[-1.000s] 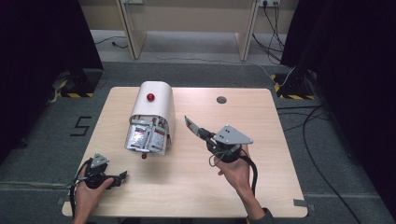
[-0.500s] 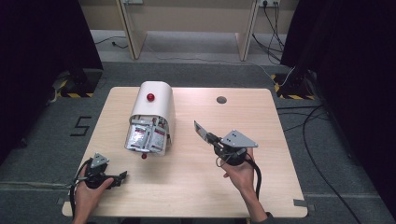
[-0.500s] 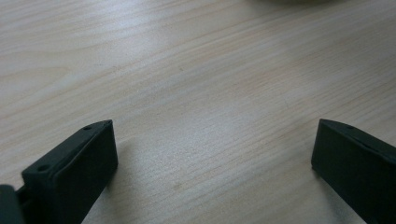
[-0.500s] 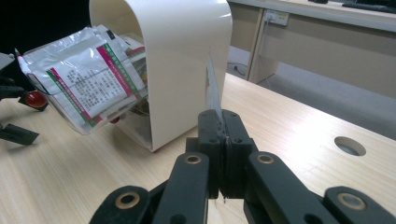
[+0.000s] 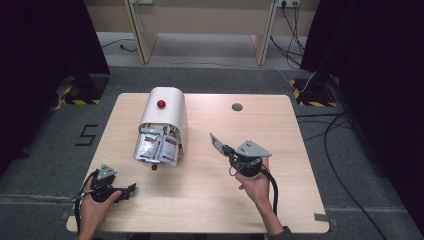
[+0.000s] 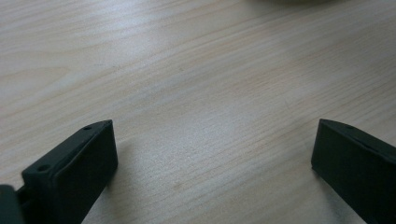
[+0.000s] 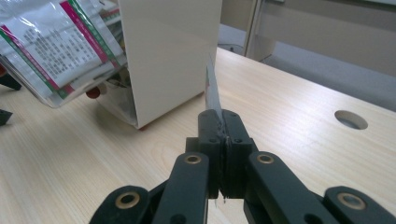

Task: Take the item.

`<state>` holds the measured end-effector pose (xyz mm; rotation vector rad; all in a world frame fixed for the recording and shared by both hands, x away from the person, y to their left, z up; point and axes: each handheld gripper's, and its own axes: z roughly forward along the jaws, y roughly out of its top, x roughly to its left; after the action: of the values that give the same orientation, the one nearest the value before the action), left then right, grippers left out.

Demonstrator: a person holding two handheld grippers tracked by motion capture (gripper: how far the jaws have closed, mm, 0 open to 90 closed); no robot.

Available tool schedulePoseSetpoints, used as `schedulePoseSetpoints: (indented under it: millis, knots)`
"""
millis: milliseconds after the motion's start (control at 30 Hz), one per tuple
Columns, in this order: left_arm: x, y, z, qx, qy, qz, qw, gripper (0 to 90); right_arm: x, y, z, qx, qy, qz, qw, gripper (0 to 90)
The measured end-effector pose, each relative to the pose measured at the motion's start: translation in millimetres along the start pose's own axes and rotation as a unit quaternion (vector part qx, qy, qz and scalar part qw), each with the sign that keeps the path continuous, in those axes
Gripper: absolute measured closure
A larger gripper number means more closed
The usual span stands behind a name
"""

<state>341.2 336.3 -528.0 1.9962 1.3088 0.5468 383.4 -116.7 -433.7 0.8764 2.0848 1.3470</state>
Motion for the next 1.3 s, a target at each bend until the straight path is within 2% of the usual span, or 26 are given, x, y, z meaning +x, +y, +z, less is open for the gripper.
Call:
schedulePoseSetpoints:
  millis: [567, 1300]
  knots:
    - [0.0, 0.0, 0.0, 0.0, 0.0, 0.0, 1.0, 0.0, -5.7, -21.4, 19.2, 0.039, -0.008, 0.007, 0.9992, 89.2]
    - [-0.1, -0.4, -0.3, 0.0, 0.0, -0.001, 1.0, 0.0, -8.1, -34.4, 33.4, 0.063, 0.0, 0.017, 0.9978, 88.8]
